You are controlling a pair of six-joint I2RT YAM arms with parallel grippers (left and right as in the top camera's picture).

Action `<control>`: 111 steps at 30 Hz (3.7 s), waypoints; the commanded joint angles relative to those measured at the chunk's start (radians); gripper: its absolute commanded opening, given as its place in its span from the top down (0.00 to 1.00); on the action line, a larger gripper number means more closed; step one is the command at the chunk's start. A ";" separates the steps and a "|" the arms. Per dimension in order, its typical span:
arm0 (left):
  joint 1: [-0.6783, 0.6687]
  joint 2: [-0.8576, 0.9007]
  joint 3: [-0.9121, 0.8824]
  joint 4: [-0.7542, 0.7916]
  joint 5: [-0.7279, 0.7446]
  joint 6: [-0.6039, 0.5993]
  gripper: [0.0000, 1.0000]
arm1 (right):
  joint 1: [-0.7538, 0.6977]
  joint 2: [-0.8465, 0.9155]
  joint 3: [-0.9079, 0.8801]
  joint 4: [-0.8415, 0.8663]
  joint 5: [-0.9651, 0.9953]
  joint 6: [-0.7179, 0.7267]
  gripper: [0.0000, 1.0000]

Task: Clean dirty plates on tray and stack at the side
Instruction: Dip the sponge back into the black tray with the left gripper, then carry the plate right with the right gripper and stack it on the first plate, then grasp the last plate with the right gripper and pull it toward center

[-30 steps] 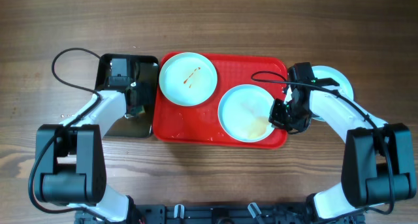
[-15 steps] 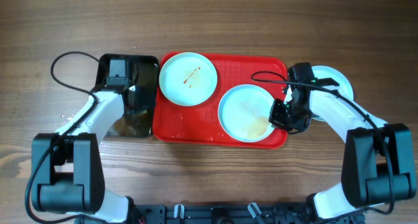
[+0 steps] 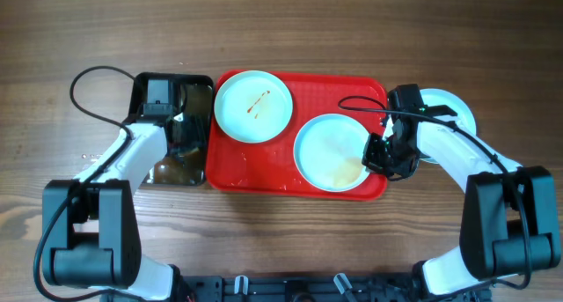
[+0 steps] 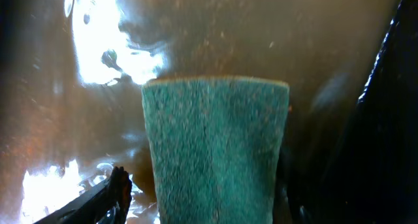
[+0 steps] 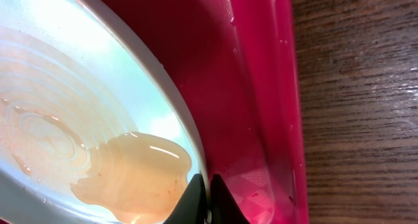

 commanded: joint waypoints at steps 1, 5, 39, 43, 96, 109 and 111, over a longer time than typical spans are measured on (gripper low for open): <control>0.002 -0.016 0.021 0.055 -0.026 0.017 0.20 | -0.002 -0.008 -0.015 -0.007 0.035 -0.021 0.96; 0.002 0.000 0.019 0.127 0.003 0.016 0.26 | -0.002 -0.008 -0.015 -0.005 0.035 -0.020 0.96; 0.002 0.017 0.019 -0.045 0.171 0.005 0.00 | 0.510 -0.450 0.051 0.160 1.318 -0.404 0.96; 0.002 0.017 0.019 -0.045 0.171 0.005 0.00 | 0.539 -0.450 0.051 0.274 1.383 -0.522 0.96; 0.002 0.018 0.019 -0.049 0.171 0.005 0.00 | 0.354 0.235 0.334 0.387 -0.024 0.165 0.53; 0.002 0.018 0.019 -0.050 0.171 0.005 0.00 | 0.386 0.311 0.333 0.196 0.062 0.296 0.95; 0.002 0.018 0.019 -0.050 0.171 0.005 0.00 | 0.386 0.311 0.333 0.120 0.061 0.292 0.96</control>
